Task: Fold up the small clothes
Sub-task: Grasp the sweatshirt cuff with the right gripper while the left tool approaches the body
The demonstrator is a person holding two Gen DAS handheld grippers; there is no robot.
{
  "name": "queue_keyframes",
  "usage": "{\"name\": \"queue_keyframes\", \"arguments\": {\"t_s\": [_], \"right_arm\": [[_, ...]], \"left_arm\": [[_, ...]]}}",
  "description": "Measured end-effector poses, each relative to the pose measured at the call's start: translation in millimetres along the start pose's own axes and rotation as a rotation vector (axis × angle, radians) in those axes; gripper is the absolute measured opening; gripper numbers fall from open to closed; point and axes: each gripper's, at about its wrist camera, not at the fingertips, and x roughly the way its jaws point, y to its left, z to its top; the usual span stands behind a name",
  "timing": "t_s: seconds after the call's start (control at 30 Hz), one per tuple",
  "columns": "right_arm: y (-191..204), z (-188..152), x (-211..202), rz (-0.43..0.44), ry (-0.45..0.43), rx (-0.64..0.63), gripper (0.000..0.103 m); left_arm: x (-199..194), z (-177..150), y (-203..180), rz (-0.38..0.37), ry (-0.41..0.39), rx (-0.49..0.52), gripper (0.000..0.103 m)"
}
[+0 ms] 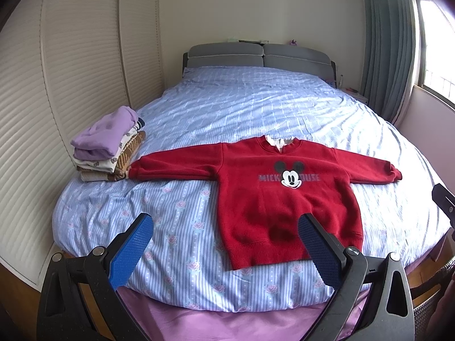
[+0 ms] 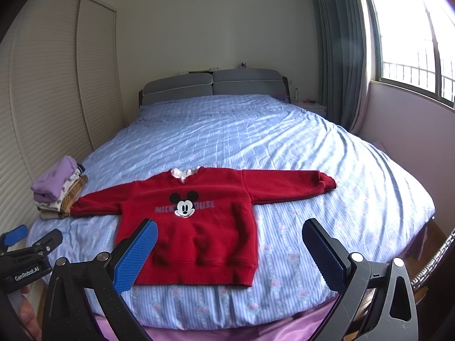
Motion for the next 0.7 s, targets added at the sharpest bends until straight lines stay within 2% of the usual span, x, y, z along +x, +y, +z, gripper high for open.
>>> {"name": "queue_keyframes", "arguments": {"t_s": [0.17, 0.33, 0.53, 0.7], "right_arm": [[-26, 12, 30, -0.021, -0.005, 0.067, 0.102], [-69, 29, 67, -0.049, -0.028, 0.166, 0.102], [-129, 54, 114, -0.098, -0.083, 0.256, 0.102], [-175, 66, 163, -0.138, -0.082, 0.303, 0.102]], "left_arm": [[20, 23, -22, -0.019, -0.044, 0.014, 0.103], [48, 58, -63, -0.067, -0.103, 0.011, 0.103], [96, 88, -134, -0.121, -0.157, 0.027, 0.103], [147, 105, -197, -0.142, -0.185, 0.063, 0.103]]}}
